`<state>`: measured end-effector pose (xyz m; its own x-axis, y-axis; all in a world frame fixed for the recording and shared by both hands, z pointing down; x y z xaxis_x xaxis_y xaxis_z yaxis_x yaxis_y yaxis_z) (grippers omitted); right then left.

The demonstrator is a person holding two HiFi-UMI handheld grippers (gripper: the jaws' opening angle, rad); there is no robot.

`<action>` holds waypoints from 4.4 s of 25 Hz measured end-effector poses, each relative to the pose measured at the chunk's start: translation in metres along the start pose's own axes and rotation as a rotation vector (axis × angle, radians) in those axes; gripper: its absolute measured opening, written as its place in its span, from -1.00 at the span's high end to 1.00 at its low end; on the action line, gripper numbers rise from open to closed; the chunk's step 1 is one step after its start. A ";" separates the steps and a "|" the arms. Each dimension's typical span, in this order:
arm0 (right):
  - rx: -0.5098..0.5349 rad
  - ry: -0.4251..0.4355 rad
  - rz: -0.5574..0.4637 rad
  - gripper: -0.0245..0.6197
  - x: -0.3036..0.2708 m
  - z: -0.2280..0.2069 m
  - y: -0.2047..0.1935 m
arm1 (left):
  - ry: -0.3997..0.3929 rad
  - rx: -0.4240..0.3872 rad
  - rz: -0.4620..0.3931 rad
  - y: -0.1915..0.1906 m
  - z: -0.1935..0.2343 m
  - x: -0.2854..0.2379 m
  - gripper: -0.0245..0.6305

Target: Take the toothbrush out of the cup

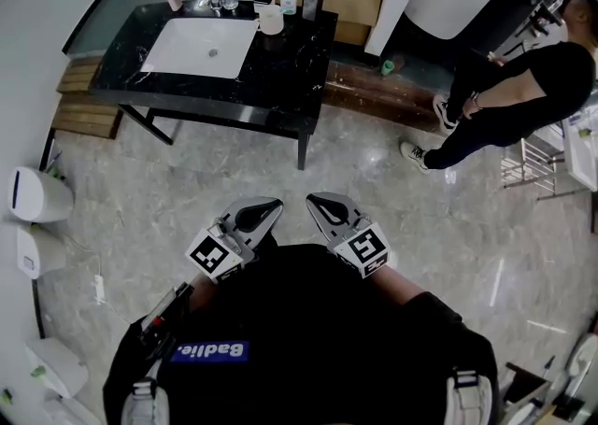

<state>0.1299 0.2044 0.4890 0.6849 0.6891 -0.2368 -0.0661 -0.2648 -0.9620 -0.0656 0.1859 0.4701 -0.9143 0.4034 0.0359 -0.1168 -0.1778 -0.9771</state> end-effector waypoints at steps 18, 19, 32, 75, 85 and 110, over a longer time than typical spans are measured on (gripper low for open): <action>-0.032 -0.150 -0.002 0.89 -0.138 -0.046 0.044 | -0.138 0.001 -0.003 0.039 0.176 -0.012 0.90; -0.031 -0.156 -0.004 0.88 -0.146 -0.047 0.047 | -0.145 -0.002 -0.009 0.041 0.184 -0.011 0.90; 0.011 -0.196 -0.034 0.88 -0.194 -0.042 0.072 | -0.181 -0.001 -0.055 0.055 0.235 0.010 0.90; 0.062 -0.193 -0.030 0.88 -0.250 -0.167 0.079 | -0.045 -0.036 -0.004 0.068 0.245 -0.021 0.90; 0.083 -0.211 -0.035 0.88 -0.266 -0.199 0.067 | 0.006 -0.050 0.013 0.071 0.248 -0.027 0.90; 0.078 -0.240 0.014 0.76 -0.315 -0.281 0.043 | 0.145 -0.033 0.031 0.068 0.254 -0.039 0.90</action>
<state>0.1149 -0.2132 0.5601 0.4924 0.8284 -0.2670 -0.1366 -0.2294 -0.9637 -0.1365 -0.0699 0.4551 -0.8516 0.5237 -0.0231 -0.0738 -0.1635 -0.9838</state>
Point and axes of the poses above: the fingertips, and each gripper's own axes: x backward along the fingers, z to its left, y out of its top, the point moved 9 cm from there along x, backward along the fingers, and after that the axes turned 4 degrees about -z, right-handed, at the moved point
